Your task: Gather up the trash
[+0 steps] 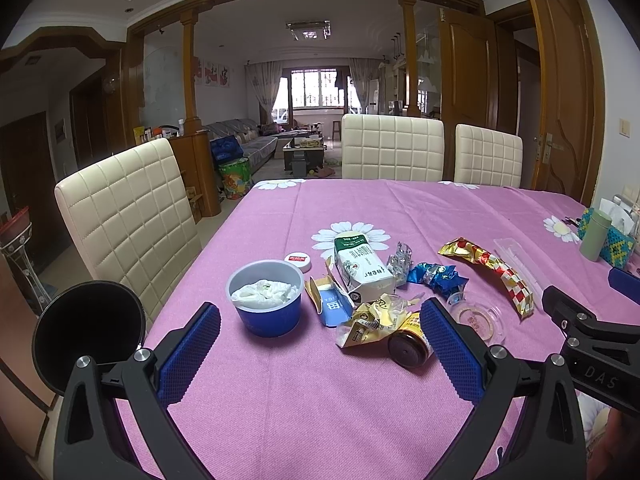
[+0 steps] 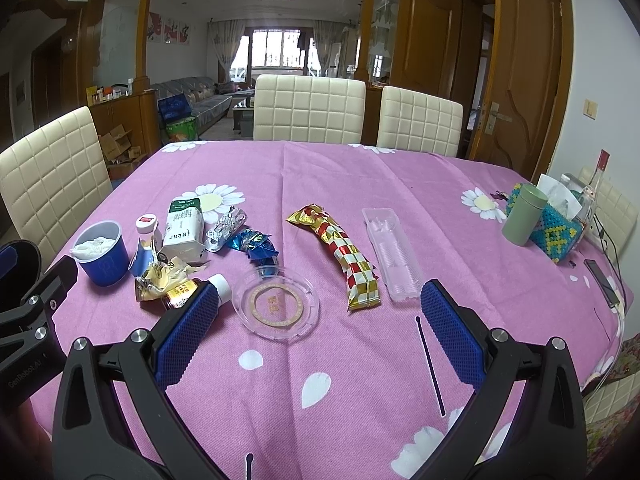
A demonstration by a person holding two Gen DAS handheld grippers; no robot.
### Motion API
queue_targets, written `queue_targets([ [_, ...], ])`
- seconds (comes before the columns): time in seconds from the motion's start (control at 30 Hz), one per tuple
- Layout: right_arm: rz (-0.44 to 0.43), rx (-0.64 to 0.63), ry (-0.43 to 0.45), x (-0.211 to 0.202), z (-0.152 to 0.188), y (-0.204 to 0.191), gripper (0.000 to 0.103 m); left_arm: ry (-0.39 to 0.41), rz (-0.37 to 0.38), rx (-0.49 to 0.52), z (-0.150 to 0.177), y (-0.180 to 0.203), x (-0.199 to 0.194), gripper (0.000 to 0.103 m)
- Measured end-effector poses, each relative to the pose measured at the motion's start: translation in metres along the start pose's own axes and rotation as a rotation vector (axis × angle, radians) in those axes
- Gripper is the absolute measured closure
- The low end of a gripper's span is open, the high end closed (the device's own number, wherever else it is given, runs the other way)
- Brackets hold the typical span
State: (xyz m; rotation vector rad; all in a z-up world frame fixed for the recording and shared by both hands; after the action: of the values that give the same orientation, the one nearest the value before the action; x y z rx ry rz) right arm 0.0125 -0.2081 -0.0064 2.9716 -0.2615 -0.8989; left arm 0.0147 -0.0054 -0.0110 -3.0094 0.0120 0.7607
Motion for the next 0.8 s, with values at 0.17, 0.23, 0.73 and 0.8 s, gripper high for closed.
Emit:
queue_targets([
  [0.17,0.0,0.0,-0.001,0.0,-0.0004,-0.0003,0.003,0.0,0.001,0.0,-0.0003,-0.0005,0.0001,0.006],
  [0.23,0.0,0.001,-0.001,0.0007,0.0007,0.0008,0.003,0.0,0.0,0.0,-0.0003,-0.0005,0.0001,0.006],
  [0.73,0.003,0.005,-0.01,0.0056,0.0091,-0.0013,0.003,-0.003,0.001,-0.001,0.001,0.0,0.001,0.006],
  [0.8,0.003,0.005,-0.013,0.0059,0.0081,-0.0017,0.003,-0.003,0.001,-0.001,0.0012,-0.0003,0.0014,0.006],
])
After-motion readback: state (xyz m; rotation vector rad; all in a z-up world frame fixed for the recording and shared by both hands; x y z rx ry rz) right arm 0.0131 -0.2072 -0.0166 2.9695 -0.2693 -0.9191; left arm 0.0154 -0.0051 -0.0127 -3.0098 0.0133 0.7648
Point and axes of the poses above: each gripper's, at about its wrist camera, not at the fingertips, and x roughly the way its jaws point, y to its right, z to its underside, the point moved 2 cm from there along x, roughly the way its jaws point
